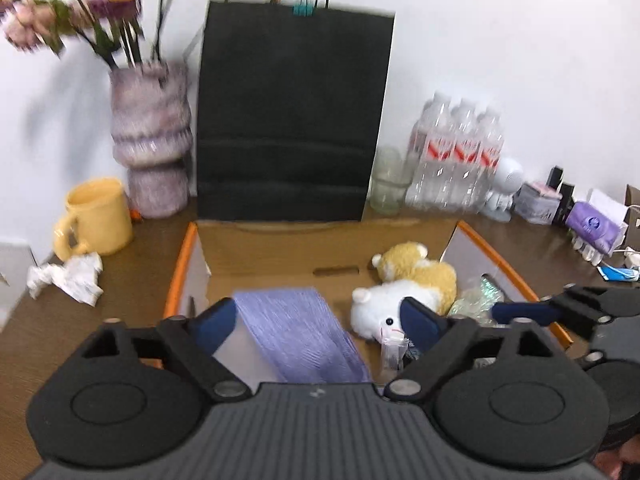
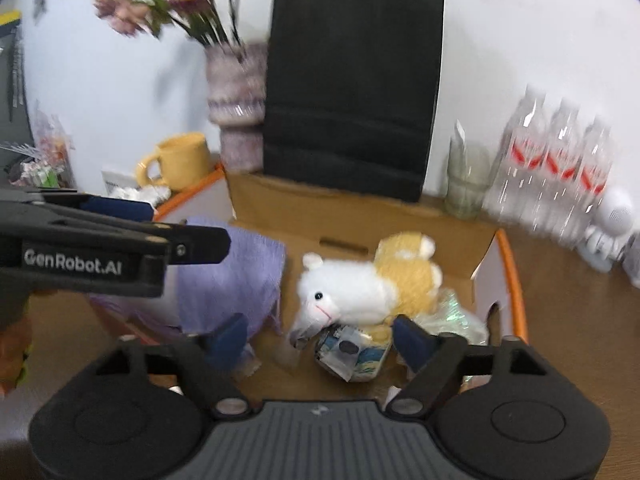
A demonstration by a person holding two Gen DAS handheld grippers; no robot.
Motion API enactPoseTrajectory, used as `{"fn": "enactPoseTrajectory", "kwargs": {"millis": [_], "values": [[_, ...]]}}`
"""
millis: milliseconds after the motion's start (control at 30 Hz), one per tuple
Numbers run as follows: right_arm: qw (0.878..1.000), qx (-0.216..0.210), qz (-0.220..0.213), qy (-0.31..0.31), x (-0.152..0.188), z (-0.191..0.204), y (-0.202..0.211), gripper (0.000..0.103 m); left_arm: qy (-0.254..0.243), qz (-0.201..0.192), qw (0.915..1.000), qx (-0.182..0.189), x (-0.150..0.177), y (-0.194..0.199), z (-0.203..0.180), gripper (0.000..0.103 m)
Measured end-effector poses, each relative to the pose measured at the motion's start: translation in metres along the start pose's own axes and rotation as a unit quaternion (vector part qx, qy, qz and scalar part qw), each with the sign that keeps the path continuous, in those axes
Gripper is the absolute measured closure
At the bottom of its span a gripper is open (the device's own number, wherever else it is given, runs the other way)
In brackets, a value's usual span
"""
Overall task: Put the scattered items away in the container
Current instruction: 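Carry pouch and candy into the box and open both tools, then grasp the green tissue pack with the left tool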
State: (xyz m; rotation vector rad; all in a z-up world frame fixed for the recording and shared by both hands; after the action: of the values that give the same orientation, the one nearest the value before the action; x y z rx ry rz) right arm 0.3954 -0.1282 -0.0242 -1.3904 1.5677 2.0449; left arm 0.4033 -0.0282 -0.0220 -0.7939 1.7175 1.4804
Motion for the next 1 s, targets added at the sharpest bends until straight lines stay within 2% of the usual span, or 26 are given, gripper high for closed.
{"fn": "enactPoseTrajectory", "kwargs": {"millis": [33, 100, 233, 300, 400, 500, 633, 833, 967, 1000], "values": [[1.0, -0.002, -0.011, 0.002, 0.001, 0.001, 0.011, 0.01, -0.003, -0.012, 0.9999, -0.001, 0.001, 0.01, 0.001, 0.003], [0.999, -0.008, -0.034, 0.009, 0.006, 0.004, 0.035, 0.0, -0.008, -0.03, 0.9995, 0.001, 0.006, 0.032, 0.002, 0.0], [0.998, -0.018, -0.062, 0.02, 0.028, 0.013, 0.076, 0.0, -0.008, -0.053, 0.9985, 0.008, 0.03, 0.076, 0.003, 0.0], [0.998, -0.022, -0.061, 0.016, 0.047, 0.016, 0.089, 0.0, 0.011, -0.059, 0.9982, -0.002, 0.047, 0.091, 0.007, 0.0], [0.999, -0.017, -0.045, 0.001, 0.073, 0.016, 0.091, 0.0, 0.035, -0.038, 0.9986, -0.011, 0.075, 0.097, 0.013, 0.0], [0.999, -0.01, -0.03, -0.015, 0.096, 0.017, 0.086, 0.0, 0.055, -0.001, 0.9985, 0.001, 0.102, 0.093, 0.011, 0.0], [0.999, -0.011, -0.016, -0.027, 0.118, 0.02, 0.083, 0.001, 0.038, 0.031, 0.9987, 0.015, 0.119, 0.081, -0.009, 0.0], [1.0, 0.009, -0.008, -0.016, 0.132, 0.02, 0.081, 0.003, -0.005, 0.054, 0.9985, 0.002, 0.128, 0.057, -0.041, 0.014], [1.0, 0.011, -0.009, -0.019, 0.132, 0.017, 0.083, 0.003, -0.023, 0.078, 0.9967, -0.007, 0.138, 0.041, -0.053, 0.029], [1.0, 0.011, -0.009, -0.018, 0.132, 0.017, 0.083, 0.003, -0.022, 0.083, 0.9963, -0.009, 0.141, 0.038, -0.053, 0.037]]}}
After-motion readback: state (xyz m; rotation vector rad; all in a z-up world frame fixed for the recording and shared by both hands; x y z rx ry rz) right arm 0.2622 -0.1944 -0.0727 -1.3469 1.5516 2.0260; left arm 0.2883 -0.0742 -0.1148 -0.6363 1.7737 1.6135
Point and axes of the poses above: each gripper's, at about its wrist camera, not at the fingertips, and y roughly against the way its jaws point, z to its left, x to its underside, the point moved 10 cm from there along -y, roughly the way its jaws point, and after that the axes turned 2 degrees about z, right-handed, at the moved point
